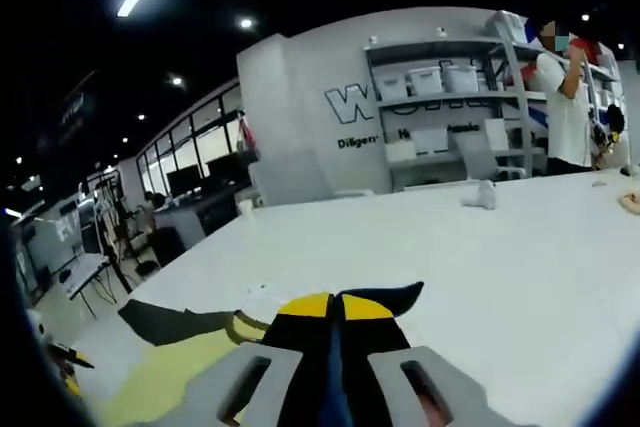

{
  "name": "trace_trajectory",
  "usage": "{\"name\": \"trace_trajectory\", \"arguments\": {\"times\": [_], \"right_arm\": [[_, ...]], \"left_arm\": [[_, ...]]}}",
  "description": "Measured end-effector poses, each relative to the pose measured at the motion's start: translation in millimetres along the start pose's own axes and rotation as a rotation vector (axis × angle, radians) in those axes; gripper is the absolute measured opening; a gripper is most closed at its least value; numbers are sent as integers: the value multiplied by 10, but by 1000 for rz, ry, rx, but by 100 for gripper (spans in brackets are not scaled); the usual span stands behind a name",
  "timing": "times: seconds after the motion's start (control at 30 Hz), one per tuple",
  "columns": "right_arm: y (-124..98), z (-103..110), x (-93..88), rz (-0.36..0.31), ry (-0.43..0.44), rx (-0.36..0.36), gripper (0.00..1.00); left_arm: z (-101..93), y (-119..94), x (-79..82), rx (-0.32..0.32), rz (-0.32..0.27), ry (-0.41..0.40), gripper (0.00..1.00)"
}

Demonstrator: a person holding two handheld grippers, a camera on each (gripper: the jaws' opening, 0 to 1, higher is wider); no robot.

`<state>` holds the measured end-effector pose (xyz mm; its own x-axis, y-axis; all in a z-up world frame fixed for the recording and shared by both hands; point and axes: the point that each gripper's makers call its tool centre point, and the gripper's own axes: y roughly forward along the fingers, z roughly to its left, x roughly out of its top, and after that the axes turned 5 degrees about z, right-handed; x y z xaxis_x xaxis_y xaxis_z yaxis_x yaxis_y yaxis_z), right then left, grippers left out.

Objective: Fold the garment on the visible template until the final outline fits inside the template.

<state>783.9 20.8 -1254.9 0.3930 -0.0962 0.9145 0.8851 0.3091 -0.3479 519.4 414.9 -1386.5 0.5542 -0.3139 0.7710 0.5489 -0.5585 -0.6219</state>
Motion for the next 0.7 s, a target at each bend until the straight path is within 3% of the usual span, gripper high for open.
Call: {"name": "trace_trajectory", "arguments": {"times": [0.7], "right_arm": [[406, 1050, 214, 11, -79, 169, 0]], "left_arm": [[96, -100, 128, 29, -76, -19, 58]]}}
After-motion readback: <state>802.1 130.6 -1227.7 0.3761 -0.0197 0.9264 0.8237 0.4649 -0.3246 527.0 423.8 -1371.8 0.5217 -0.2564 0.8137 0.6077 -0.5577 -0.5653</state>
